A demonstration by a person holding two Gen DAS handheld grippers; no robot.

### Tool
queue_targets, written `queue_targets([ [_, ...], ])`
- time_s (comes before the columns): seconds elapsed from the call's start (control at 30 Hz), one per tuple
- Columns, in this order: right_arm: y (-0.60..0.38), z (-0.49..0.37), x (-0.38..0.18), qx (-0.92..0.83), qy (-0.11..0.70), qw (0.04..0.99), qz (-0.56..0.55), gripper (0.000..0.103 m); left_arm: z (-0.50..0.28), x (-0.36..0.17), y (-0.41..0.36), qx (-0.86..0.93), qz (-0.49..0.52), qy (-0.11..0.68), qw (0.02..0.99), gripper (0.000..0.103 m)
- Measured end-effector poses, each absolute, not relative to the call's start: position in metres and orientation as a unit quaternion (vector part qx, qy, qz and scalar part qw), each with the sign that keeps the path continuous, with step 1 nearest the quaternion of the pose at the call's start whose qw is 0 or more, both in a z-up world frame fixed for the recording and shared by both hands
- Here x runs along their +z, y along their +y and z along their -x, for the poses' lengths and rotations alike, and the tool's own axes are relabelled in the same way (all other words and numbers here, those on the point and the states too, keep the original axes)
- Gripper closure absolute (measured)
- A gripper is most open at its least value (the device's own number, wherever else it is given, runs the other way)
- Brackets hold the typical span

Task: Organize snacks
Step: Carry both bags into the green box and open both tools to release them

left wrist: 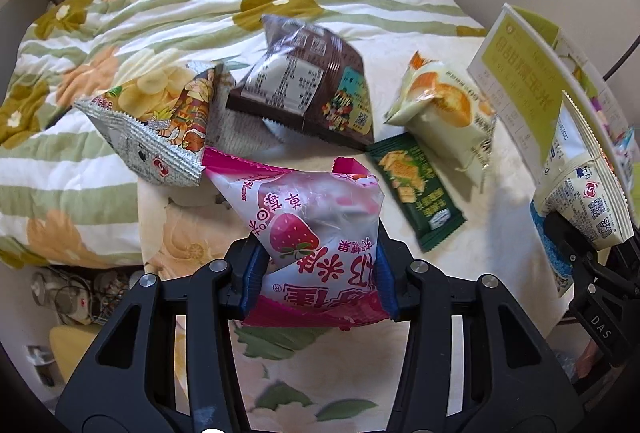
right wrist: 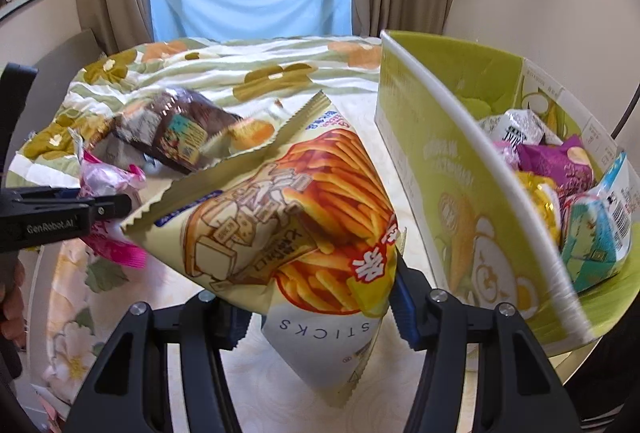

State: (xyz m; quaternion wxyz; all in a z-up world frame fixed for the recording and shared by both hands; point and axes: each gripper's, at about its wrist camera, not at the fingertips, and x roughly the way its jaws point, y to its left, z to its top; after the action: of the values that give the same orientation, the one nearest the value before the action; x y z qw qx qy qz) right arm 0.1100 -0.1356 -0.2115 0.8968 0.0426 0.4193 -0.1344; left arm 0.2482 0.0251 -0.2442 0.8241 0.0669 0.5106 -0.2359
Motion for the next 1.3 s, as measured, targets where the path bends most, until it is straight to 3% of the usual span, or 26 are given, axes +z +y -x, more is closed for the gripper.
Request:
queue_targets([
  [1.03, -0.179, -0.084, -0.085, -0.1, 0.34, 0.933, -0.06, 0.054, -0.228, -0.122, -0.08, -0.338, -0.031, 0.439, 0.832, 0.06],
  [1.3, -0.249, -0.088, -0.052, -0.089, 0.322, 0.939, -0.078, 0.054, -0.227, -0.088, -0.138, -0.332, -0.032, 0.418, 0.845, 0.06],
])
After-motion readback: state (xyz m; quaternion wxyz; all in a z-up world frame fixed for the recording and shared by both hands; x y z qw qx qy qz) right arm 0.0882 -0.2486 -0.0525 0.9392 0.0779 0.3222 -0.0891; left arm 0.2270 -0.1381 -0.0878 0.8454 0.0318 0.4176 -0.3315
